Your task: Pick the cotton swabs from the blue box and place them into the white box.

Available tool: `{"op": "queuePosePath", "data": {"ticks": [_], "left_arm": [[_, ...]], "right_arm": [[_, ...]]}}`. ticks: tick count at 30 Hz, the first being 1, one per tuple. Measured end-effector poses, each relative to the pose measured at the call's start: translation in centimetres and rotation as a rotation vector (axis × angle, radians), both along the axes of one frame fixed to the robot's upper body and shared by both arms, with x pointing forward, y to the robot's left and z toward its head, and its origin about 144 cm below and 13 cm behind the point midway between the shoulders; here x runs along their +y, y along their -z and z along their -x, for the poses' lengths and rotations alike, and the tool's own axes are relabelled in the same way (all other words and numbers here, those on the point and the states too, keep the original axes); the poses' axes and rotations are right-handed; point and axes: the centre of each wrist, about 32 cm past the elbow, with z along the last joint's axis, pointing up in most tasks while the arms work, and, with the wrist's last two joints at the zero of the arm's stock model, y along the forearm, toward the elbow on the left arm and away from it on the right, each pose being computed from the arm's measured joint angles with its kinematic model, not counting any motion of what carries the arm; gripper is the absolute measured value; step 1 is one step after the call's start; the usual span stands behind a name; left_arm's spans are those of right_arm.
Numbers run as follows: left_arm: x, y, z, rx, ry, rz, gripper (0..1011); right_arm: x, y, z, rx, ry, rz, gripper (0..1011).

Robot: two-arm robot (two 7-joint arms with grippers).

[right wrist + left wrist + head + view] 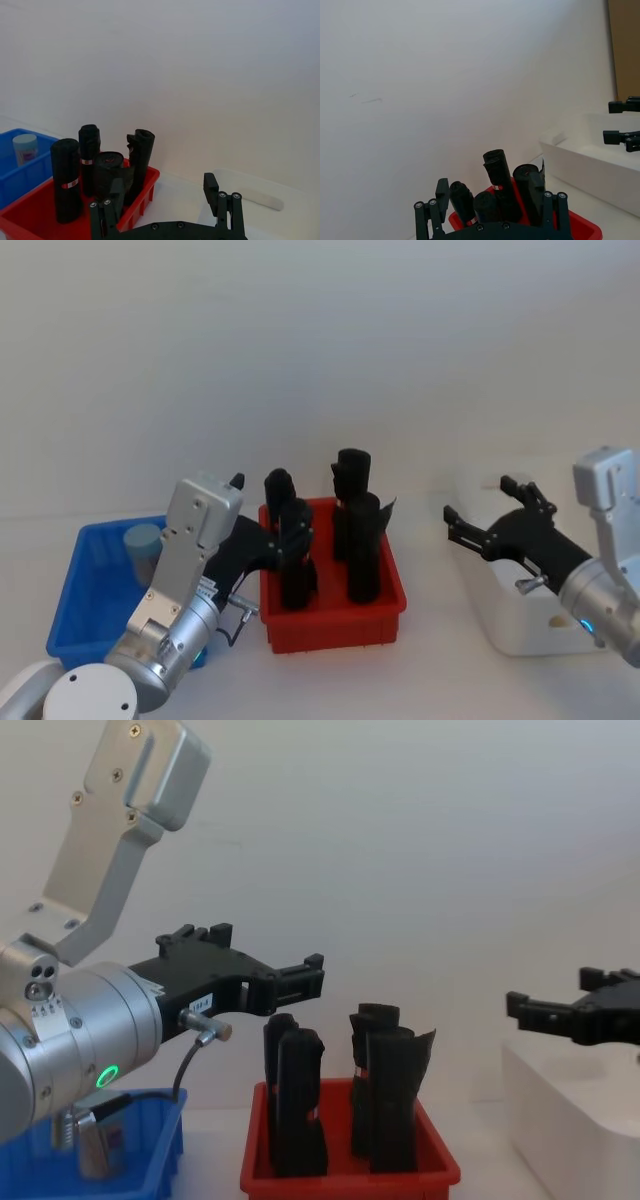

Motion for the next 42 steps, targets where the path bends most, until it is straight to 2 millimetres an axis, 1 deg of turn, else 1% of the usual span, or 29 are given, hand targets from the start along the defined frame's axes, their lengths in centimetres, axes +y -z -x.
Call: {"op": "queuePosePath", "data": {"ticks": [2, 3, 8, 9, 11, 14, 19, 22, 28, 42], "left_arm": [[0.0, 0.0, 0.0, 0.0, 0.0, 0.0, 1004], [0.0, 0.0, 0.0, 0.0, 0.0, 0.0, 1004], [0.0, 0.0, 0.0, 0.0, 0.0, 0.0, 1004], [0.0, 0.0, 0.0, 0.0, 0.0, 0.0, 1004], [0.0, 0.0, 0.0, 0.0, 0.0, 0.0, 1004], [0.0, 0.0, 0.0, 0.0, 0.0, 0.0, 1004], [0.0, 0.0, 0.0, 0.0, 0.0, 0.0, 1004], [0.0, 0.0, 0.0, 0.0, 0.0, 0.0, 1004], [0.0, 0.0, 0.0, 0.0, 0.0, 0.0, 1004], [0.0, 0.0, 0.0, 0.0, 0.0, 0.0, 1004]], "right_arm": [[0.0, 0.2, -0.9, 0.005, -0.026, 0.003, 1002], [0.0, 0.2, -0.9, 0.005, -0.026, 0.003, 1002], [0.3, 0.9, -3.0, 0.02, -0.093, -0.001, 1002], [0.5, 1.1, -3.7, 0.025, -0.116, -0.003, 1002], [0.6, 1.3, -4.1, 0.026, -0.131, -0.007, 1002], [1.2, 1.6, -5.4, 0.034, -0.174, -0.017, 1002], [2.0, 2.5, -7.0, 0.056, -0.228, -0.031, 1002], [2.5, 2.7, -7.7, 0.061, -0.249, -0.038, 1002], [3.5, 3.7, -9.1, 0.092, -0.291, -0.053, 1002], [5.1, 4.9, -11.1, 0.13, -0.328, -0.062, 1001]]}}
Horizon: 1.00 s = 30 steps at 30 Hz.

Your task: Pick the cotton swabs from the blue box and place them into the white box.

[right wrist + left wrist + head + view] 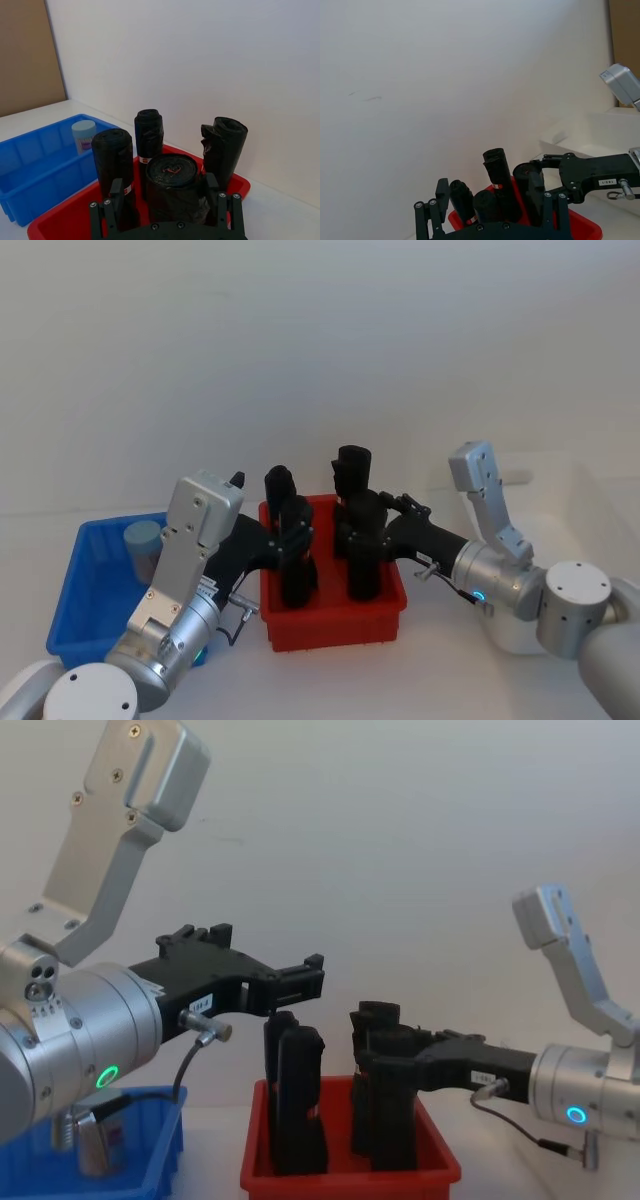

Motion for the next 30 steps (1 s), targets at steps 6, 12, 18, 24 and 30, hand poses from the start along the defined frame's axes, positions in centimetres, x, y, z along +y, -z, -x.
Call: {"op": "queuePosePath", "data": {"ticks": [6, 12, 18, 24, 30], "left_arm": [[0.0, 0.0, 0.0, 0.0, 0.0, 0.0, 1004], [0.0, 0.0, 0.0, 0.0, 0.0, 0.0, 1004], [0.0, 0.0, 0.0, 0.0, 0.0, 0.0, 1004], [0.0, 0.0, 0.0, 0.0, 0.0, 0.0, 1004], [0.0, 0.0, 0.0, 0.0, 0.0, 0.0, 1004]], "right_arm": [[0.5, 0.3, -0.6, 0.007, -0.008, 0.004, 963], [0.9, 0.4, -1.0, 0.01, -0.008, 0.01, 843], [1.1, 0.4, -1.2, 0.01, -0.002, 0.018, 634], [1.2, 0.4, -1.4, 0.005, 0.004, 0.024, 556], [1.2, 0.3, -1.5, -0.024, 0.017, 0.027, 542]]}}
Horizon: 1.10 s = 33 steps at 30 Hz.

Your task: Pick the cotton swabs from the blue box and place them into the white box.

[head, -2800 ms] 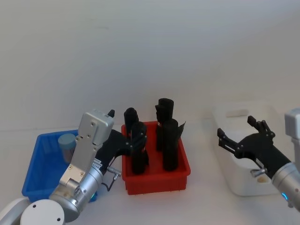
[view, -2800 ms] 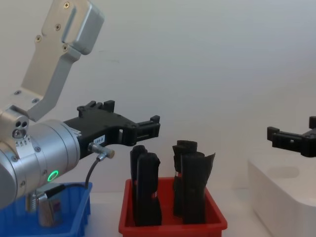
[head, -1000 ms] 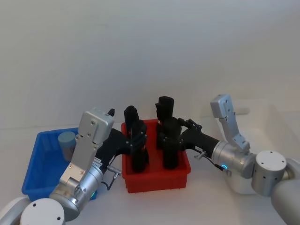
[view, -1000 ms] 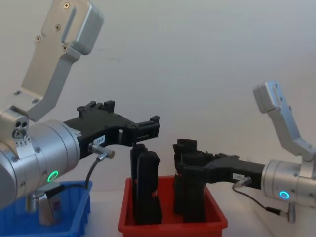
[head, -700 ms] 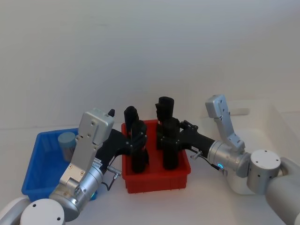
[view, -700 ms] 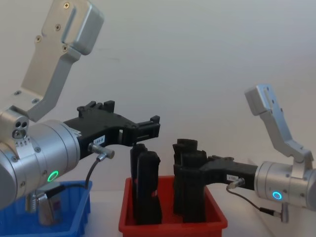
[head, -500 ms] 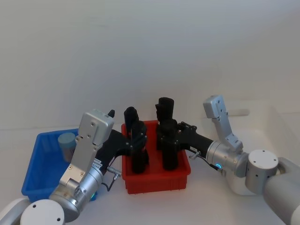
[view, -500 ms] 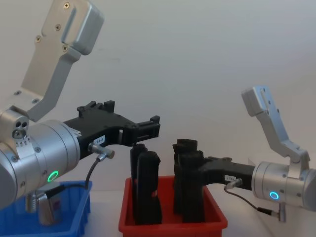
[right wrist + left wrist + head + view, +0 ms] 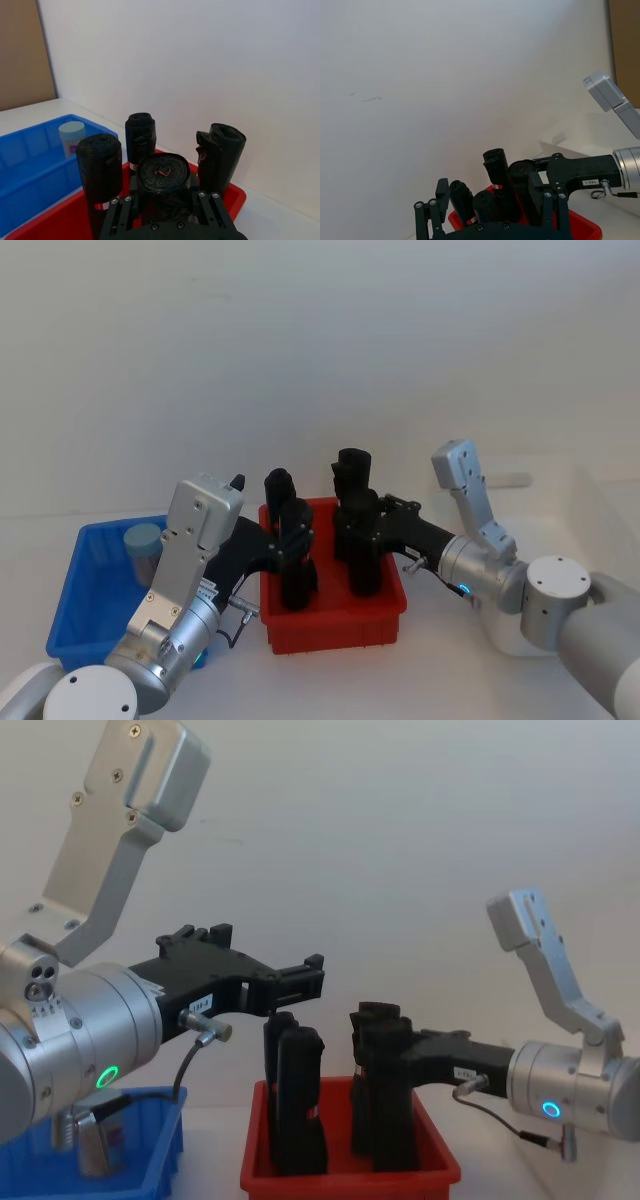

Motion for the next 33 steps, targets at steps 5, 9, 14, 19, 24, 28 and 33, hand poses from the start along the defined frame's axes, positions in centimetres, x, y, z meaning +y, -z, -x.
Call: {"op": "queuePosePath", "data": {"ticks": [5, 9, 14, 19, 24, 28, 33], "left_arm": [[0.0, 0.0, 0.0, 0.0, 0.0, 0.0, 1004], [0.0, 0.0, 0.0, 0.0, 0.0, 0.0, 1004], [0.0, 0.0, 0.0, 0.0, 0.0, 0.0, 1004], [0.0, 0.0, 0.0, 0.0, 0.0, 0.0, 1004], [0.0, 0.0, 0.0, 0.0, 0.0, 0.0, 1004], [0.0, 0.0, 0.0, 0.0, 0.0, 0.0, 1004], [0.0, 0.0, 0.0, 0.0, 0.0, 0.0, 1004]], "right_arm": [[0.0, -0.5, -0.2, -0.044, 0.016, -0.005, 542], [-0.1, -1.0, 0.0, -0.086, 0.034, -0.011, 543], [-0.3, -2.2, 0.5, -0.145, 0.06, -0.02, 542], [-0.5, -3.2, 1.0, -0.186, 0.08, -0.026, 542], [-0.6, -4.6, 2.0, -0.225, 0.114, -0.029, 542], [-0.6, -5.4, 2.7, -0.239, 0.141, -0.03, 542], [-0.9, -6.2, 3.5, -0.245, 0.186, -0.03, 542]]}}
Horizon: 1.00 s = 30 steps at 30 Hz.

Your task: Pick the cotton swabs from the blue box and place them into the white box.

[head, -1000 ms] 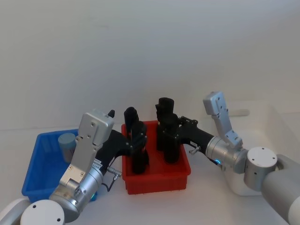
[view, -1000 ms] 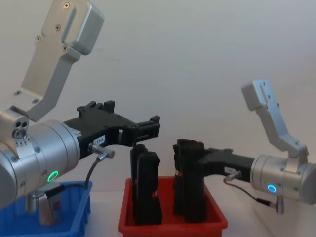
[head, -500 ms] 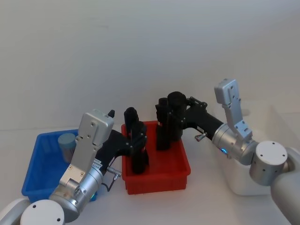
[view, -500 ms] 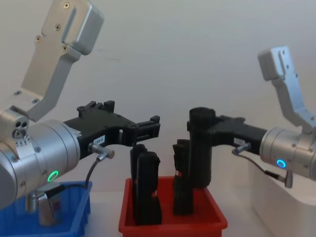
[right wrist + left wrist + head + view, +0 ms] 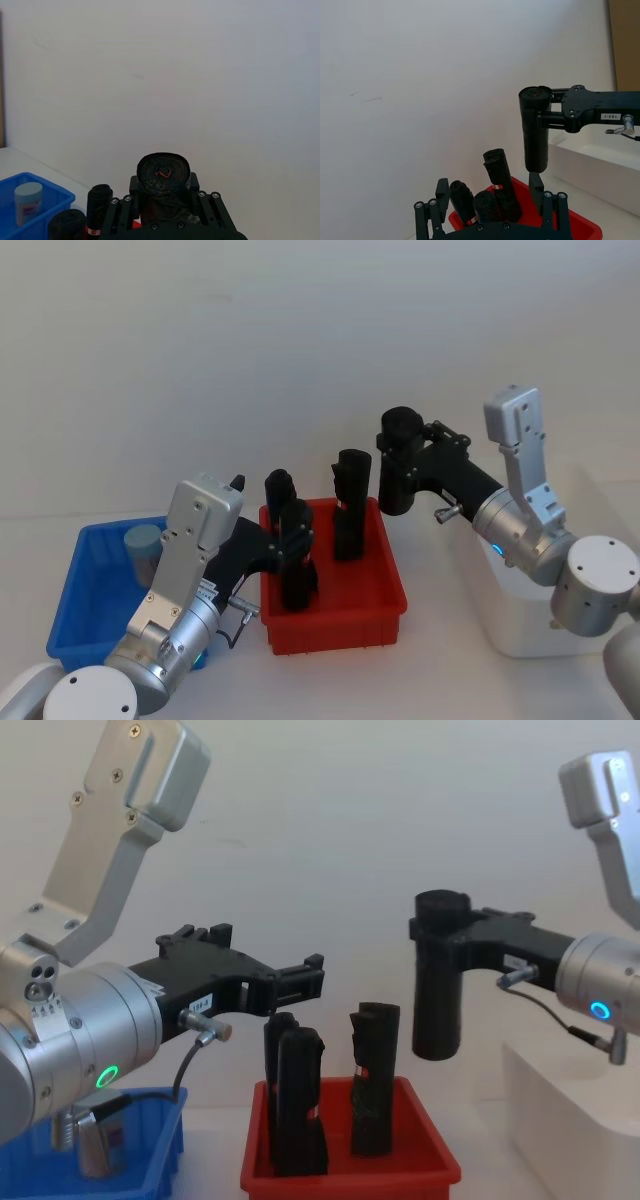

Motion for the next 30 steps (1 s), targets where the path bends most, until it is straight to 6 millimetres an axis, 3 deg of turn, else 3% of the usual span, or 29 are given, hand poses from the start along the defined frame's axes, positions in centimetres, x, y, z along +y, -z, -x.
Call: {"op": "queuePosePath", "data": {"ticks": [14, 30], "left_arm": [[0.0, 0.0, 0.0, 0.0, 0.0, 0.0, 1004], [0.0, 0.0, 0.0, 0.0, 0.0, 0.0, 1004]], "right_arm": [[-2.2, -1.3, 2.3, 0.035, 0.179, -0.003, 542], [-5.3, -1.1, 3.9, 0.095, 0.343, 0.011, 542]]}}
